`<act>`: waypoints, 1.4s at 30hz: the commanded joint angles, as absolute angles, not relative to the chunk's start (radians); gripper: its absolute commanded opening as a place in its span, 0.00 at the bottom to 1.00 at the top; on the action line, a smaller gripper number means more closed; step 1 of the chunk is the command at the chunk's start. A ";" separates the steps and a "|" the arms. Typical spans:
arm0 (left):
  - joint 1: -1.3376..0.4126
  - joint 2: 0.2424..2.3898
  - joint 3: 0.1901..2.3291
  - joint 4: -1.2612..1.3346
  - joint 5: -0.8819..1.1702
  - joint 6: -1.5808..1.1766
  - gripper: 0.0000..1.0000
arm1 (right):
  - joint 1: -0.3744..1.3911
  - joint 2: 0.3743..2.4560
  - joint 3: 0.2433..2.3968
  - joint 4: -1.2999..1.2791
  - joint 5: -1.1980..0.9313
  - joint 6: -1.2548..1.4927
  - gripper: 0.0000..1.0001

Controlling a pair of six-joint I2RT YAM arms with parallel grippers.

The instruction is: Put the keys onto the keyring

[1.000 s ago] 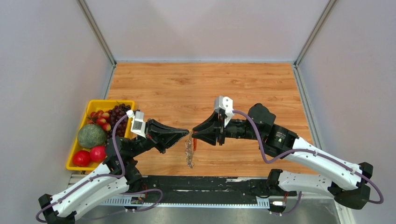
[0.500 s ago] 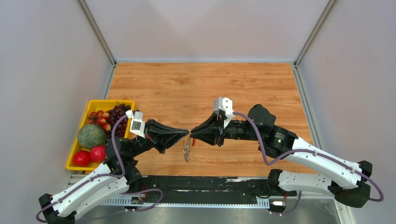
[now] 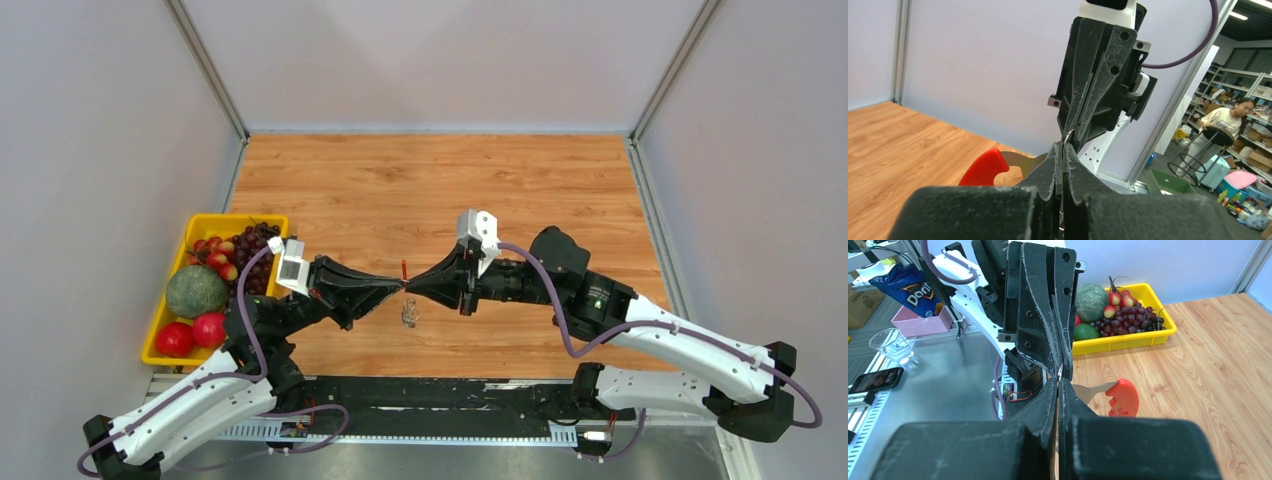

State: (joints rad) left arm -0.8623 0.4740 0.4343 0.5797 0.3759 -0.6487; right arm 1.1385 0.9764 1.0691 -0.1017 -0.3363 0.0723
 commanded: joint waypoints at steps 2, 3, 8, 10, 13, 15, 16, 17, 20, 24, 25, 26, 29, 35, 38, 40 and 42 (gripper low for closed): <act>-0.861 0.463 0.442 0.625 0.367 -0.664 0.01 | 1.163 0.942 1.082 -0.058 -0.317 0.046 0.00; -0.862 0.460 0.443 0.603 0.364 -0.661 0.08 | 1.164 0.930 1.078 -0.061 -0.314 0.047 0.00; -0.862 0.426 0.453 0.512 0.342 -0.640 0.57 | 1.163 0.899 1.070 -0.124 -0.255 0.051 0.00; -0.861 0.417 0.465 0.469 0.342 -0.628 0.69 | 1.163 0.896 1.080 -0.168 -0.229 0.050 0.00; -0.861 0.407 0.483 0.414 0.342 -0.603 0.75 | 1.163 0.887 1.087 -0.235 -0.195 0.052 0.00; -0.861 0.405 0.487 0.388 0.332 -0.595 0.78 | 1.163 0.886 1.099 -0.288 -0.172 0.060 0.00; -0.862 0.407 0.488 0.377 0.323 -0.590 0.80 | 1.163 0.891 1.108 -0.324 -0.157 0.064 0.00; -0.861 0.413 0.490 0.371 0.319 -0.582 0.80 | 1.163 0.898 1.117 -0.360 -0.140 0.072 0.00; -0.862 0.445 0.511 0.328 0.306 -0.562 0.81 | 1.163 0.922 1.139 -0.469 -0.061 0.104 0.00; -0.862 0.521 0.538 0.266 0.287 -0.532 0.82 | 1.164 0.934 1.128 -0.600 0.108 0.196 0.00; -0.862 0.545 0.541 0.259 0.273 -0.523 0.82 | 1.163 0.934 1.122 -0.645 0.143 0.222 0.00; -0.862 0.558 0.543 0.241 0.263 -0.519 0.82 | 1.163 0.932 1.114 -0.676 0.176 0.250 0.00; -0.862 0.634 0.557 0.201 0.229 -0.493 0.82 | 1.161 0.920 1.080 -0.759 0.248 0.335 0.00; -0.862 0.817 0.574 0.219 0.224 -0.439 0.83 | 1.162 0.874 1.062 -0.897 0.346 0.468 0.00; -0.861 0.929 0.586 0.250 0.247 -0.412 0.83 | 1.162 0.837 1.079 -0.961 0.370 0.526 0.00; -0.862 0.998 0.599 0.276 0.276 -0.381 0.83 | 1.162 0.819 1.086 -0.990 0.357 0.552 0.00; -0.861 1.067 0.621 0.295 0.309 -0.335 0.85 | 1.161 0.810 1.081 -1.011 0.342 0.569 0.00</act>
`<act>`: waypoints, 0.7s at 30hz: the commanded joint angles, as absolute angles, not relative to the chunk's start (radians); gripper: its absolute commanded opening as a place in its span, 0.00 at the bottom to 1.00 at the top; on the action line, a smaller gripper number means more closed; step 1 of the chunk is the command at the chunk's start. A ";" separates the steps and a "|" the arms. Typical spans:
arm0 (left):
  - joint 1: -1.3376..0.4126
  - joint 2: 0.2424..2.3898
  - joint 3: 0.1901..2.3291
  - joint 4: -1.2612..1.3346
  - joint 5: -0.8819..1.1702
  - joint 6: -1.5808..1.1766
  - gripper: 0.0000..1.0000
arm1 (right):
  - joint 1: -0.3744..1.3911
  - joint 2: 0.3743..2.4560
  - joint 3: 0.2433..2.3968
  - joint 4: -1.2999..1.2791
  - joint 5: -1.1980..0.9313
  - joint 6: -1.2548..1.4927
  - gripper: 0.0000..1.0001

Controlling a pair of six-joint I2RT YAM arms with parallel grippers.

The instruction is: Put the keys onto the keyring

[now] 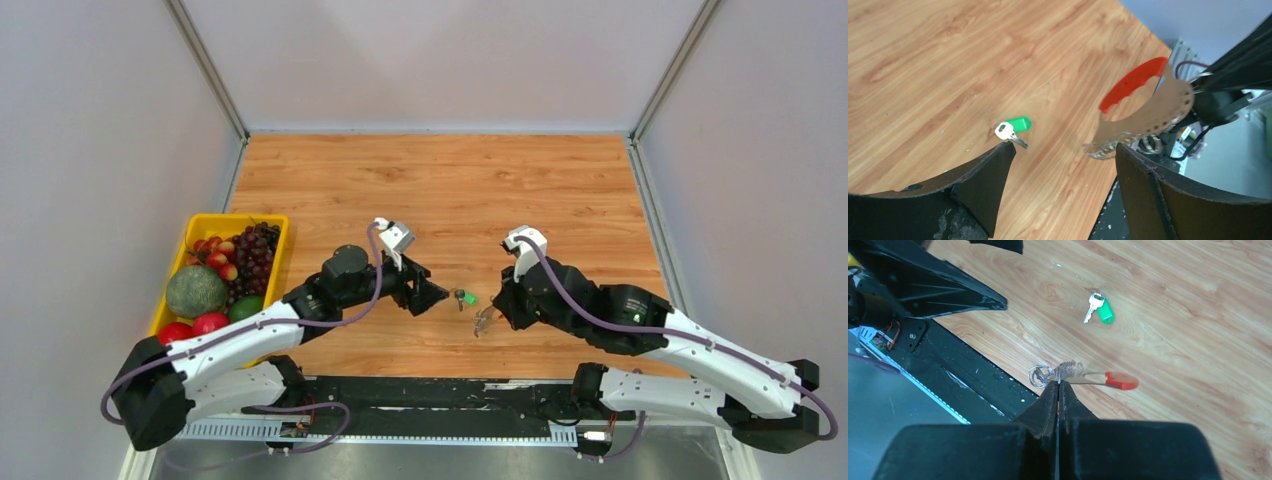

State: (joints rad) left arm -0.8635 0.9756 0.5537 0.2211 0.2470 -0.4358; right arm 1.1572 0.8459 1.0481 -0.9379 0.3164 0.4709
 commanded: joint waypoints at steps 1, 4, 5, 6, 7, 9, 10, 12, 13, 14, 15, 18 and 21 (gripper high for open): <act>-0.862 1.089 0.635 0.304 0.315 -0.322 0.86 | 1.162 0.807 1.076 -1.020 0.335 0.574 0.00; -0.861 1.201 0.662 0.324 0.334 -0.238 0.89 | 1.162 0.804 1.067 -1.054 0.307 0.584 0.00; -0.862 1.226 0.679 0.323 0.346 -0.220 0.90 | 1.161 0.797 1.063 -1.061 0.299 0.588 0.00; -0.862 1.273 0.689 0.320 0.354 -0.174 0.90 | 1.161 0.788 1.062 -1.066 0.292 0.590 0.00; -0.862 1.299 0.713 0.312 0.372 -0.150 0.91 | 1.162 0.777 1.062 -1.072 0.287 0.592 0.00; -0.861 1.374 0.750 0.299 0.414 -0.074 0.98 | 1.161 0.759 1.068 -1.084 0.275 0.594 0.00; -0.862 1.424 0.772 0.298 0.433 -0.030 0.99 | 1.161 0.752 1.071 -1.089 0.269 0.594 0.00; -0.861 1.491 0.805 0.280 0.466 0.035 1.00 | 1.162 0.746 1.076 -1.100 0.256 0.592 0.00; -0.861 1.509 0.815 0.276 0.473 0.072 1.00 | 1.161 0.745 1.078 -1.108 0.253 0.591 0.00; -0.861 1.548 0.833 0.263 0.483 0.090 1.00 | 1.162 0.744 1.080 -1.115 0.249 0.590 0.00; -0.860 1.567 0.843 0.256 0.484 0.126 1.00 | 1.161 0.745 1.084 -1.120 0.245 0.588 0.00; -0.859 1.664 0.905 0.194 0.461 0.177 1.00 | 1.161 0.742 1.093 -1.128 0.236 0.583 0.00; -0.851 1.756 0.955 0.151 0.455 0.200 0.95 | 1.162 0.741 1.100 -1.128 0.230 0.581 0.00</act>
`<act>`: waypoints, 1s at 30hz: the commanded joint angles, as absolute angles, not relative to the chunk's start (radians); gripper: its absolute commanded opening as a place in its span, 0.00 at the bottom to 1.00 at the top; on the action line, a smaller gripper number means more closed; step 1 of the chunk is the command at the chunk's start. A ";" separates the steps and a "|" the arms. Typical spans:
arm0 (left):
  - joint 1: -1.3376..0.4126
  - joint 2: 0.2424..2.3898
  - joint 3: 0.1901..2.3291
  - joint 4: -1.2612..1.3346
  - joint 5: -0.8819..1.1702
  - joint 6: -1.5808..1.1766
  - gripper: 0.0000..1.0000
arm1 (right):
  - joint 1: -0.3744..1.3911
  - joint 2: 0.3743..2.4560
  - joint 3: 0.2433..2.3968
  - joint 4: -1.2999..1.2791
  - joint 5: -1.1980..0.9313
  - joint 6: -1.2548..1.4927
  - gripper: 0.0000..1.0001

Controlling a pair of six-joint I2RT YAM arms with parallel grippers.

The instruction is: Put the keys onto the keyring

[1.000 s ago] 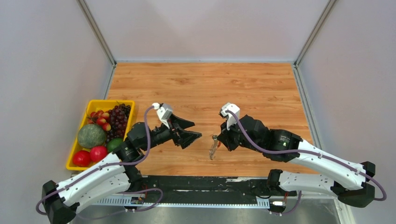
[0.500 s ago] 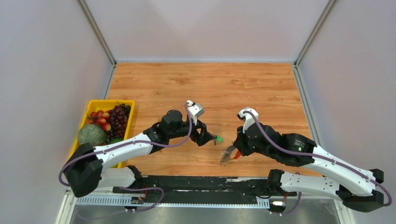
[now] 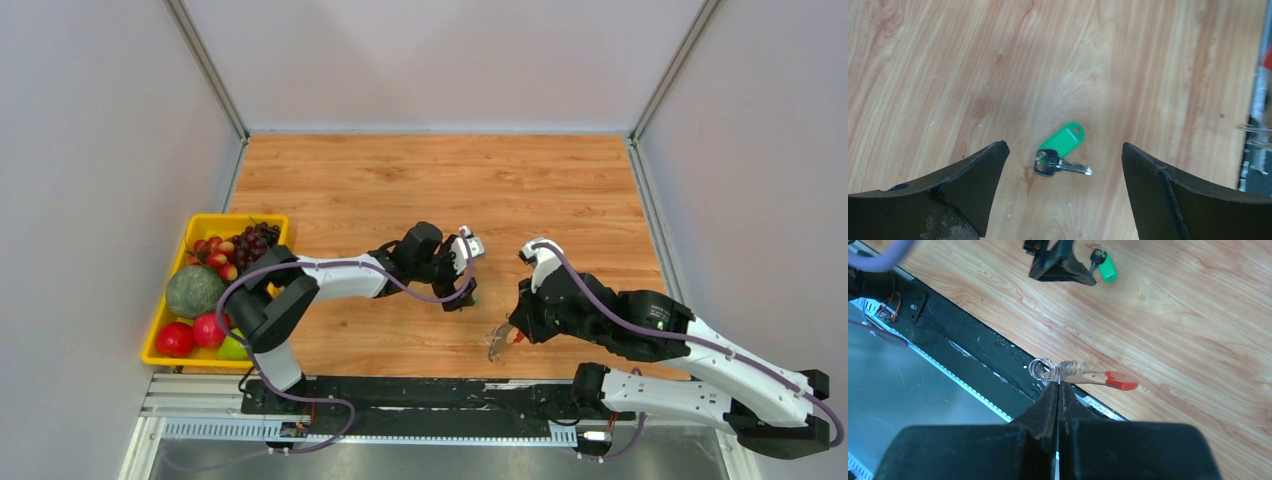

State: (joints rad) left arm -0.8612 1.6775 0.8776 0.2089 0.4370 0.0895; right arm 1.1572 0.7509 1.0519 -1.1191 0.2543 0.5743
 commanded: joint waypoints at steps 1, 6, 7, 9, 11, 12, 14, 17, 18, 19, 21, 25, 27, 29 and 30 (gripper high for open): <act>-0.850 1.769 0.968 0.148 0.445 0.201 0.92 | 1.161 0.741 1.102 -1.129 0.229 0.581 0.00; -0.831 1.824 0.978 0.164 0.419 0.205 0.87 | 1.162 0.744 1.105 -1.129 0.224 0.581 0.00; -0.828 1.825 0.978 0.162 0.422 0.205 0.85 | 1.162 0.747 1.104 -1.127 0.224 0.581 0.00; -0.820 1.831 0.980 0.150 0.427 0.211 0.82 | 1.162 0.753 1.105 -1.126 0.224 0.581 0.00; -0.814 1.832 0.977 0.135 0.431 0.217 0.79 | 1.162 0.758 1.104 -1.124 0.224 0.580 0.00; -0.810 1.830 0.972 0.133 0.433 0.217 0.78 | 1.161 0.762 1.106 -1.124 0.225 0.579 0.00; -0.803 1.829 0.966 0.137 0.436 0.218 0.76 | 1.162 0.766 1.107 -1.121 0.225 0.578 0.00; -0.791 1.838 0.970 0.135 0.447 0.214 0.71 | 1.162 0.767 1.111 -1.117 0.221 0.578 0.00; -0.788 1.841 0.973 0.134 0.455 0.214 0.69 | 1.162 0.768 1.111 -1.116 0.220 0.578 0.00; -0.787 1.844 0.976 0.133 0.457 0.212 0.68 | 1.162 0.767 1.110 -1.114 0.219 0.578 0.00; -0.787 1.846 0.979 0.131 0.464 0.213 0.65 | 1.162 0.767 1.109 -1.112 0.217 0.578 0.00; -0.785 1.850 0.980 0.129 0.467 0.217 0.60 | 1.161 0.761 1.106 -1.109 0.213 0.577 0.00; -0.785 1.854 0.983 0.128 0.471 0.218 0.57 | 1.162 0.761 1.104 -1.108 0.212 0.574 0.00; -0.785 1.858 0.986 0.126 0.478 0.216 0.54 | 1.162 0.760 1.103 -1.106 0.209 0.574 0.00; -0.785 1.859 0.986 0.127 0.482 0.217 0.51 | 1.162 0.760 1.103 -1.105 0.210 0.573 0.00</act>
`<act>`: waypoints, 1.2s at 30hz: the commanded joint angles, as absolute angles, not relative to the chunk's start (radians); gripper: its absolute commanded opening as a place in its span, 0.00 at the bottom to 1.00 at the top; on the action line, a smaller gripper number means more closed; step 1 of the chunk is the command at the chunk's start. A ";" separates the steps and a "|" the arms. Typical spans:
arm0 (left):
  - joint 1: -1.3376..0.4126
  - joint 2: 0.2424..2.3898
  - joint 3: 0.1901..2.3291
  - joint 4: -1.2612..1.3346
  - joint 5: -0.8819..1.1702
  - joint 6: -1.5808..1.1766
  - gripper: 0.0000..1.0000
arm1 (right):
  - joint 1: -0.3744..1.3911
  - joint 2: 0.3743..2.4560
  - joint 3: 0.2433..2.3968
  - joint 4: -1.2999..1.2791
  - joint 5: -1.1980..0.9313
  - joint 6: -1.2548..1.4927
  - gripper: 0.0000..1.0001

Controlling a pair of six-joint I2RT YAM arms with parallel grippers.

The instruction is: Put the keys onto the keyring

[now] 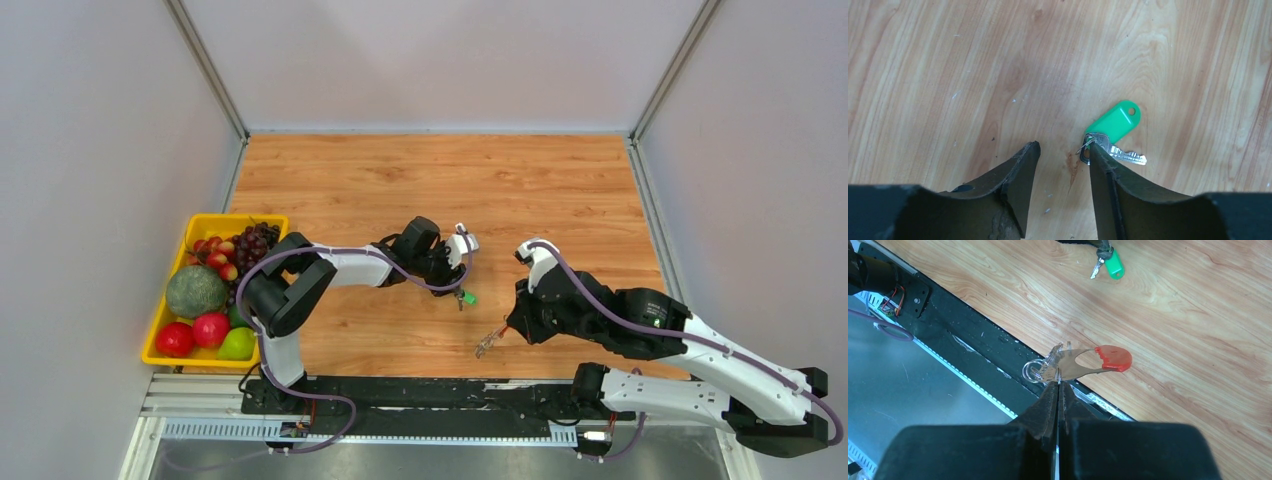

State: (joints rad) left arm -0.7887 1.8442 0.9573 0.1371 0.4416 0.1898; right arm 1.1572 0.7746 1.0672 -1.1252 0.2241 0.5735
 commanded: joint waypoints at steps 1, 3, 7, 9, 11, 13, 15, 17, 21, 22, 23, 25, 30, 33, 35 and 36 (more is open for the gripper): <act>-0.785 1.862 0.987 0.126 0.485 0.218 0.50 | 1.161 0.759 1.102 -1.104 0.209 0.572 0.00; -0.785 1.864 0.989 0.125 0.489 0.217 0.48 | 1.161 0.757 1.100 -1.103 0.207 0.573 0.00; -0.785 1.865 0.985 0.132 0.503 0.217 0.43 | 1.162 0.751 1.097 -1.101 0.203 0.575 0.00; -0.785 1.866 0.984 0.140 0.509 0.216 0.42 | 1.161 0.748 1.095 -1.101 0.201 0.577 0.00; -0.785 1.867 0.983 0.143 0.515 0.216 0.42 | 1.161 0.748 1.095 -1.100 0.198 0.578 0.00; -0.785 1.866 0.979 0.150 0.526 0.214 0.43 | 1.161 0.748 1.093 -1.098 0.195 0.578 0.00; -0.785 1.862 0.971 0.163 0.532 0.213 0.46 | 1.162 0.746 1.090 -1.097 0.193 0.578 0.00; -0.785 1.853 0.959 0.180 0.539 0.213 0.49 | 1.162 0.748 1.087 -1.095 0.191 0.577 0.00; -0.785 1.842 0.948 0.191 0.547 0.220 0.52 | 1.162 0.747 1.087 -1.092 0.187 0.575 0.00; -0.785 1.844 0.949 0.190 0.546 0.222 0.53 | 1.161 0.746 1.086 -1.091 0.187 0.575 0.00; -0.785 1.845 0.950 0.189 0.547 0.223 0.53 | 1.162 0.746 1.086 -1.090 0.186 0.575 0.00; -0.785 1.852 0.952 0.191 0.550 0.222 0.52 | 1.161 0.746 1.084 -1.090 0.186 0.577 0.00; -0.785 1.866 0.951 0.210 0.557 0.217 0.49 | 1.162 0.739 1.080 -1.089 0.183 0.580 0.00; -0.785 1.870 0.950 0.213 0.558 0.217 0.46 | 1.161 0.736 1.078 -1.088 0.182 0.581 0.00; -0.785 1.875 0.950 0.212 0.560 0.218 0.44 | 1.161 0.736 1.076 -1.086 0.182 0.581 0.00; -0.785 1.875 0.950 0.212 0.561 0.219 0.43 | 1.161 0.736 1.075 -1.085 0.181 0.581 0.00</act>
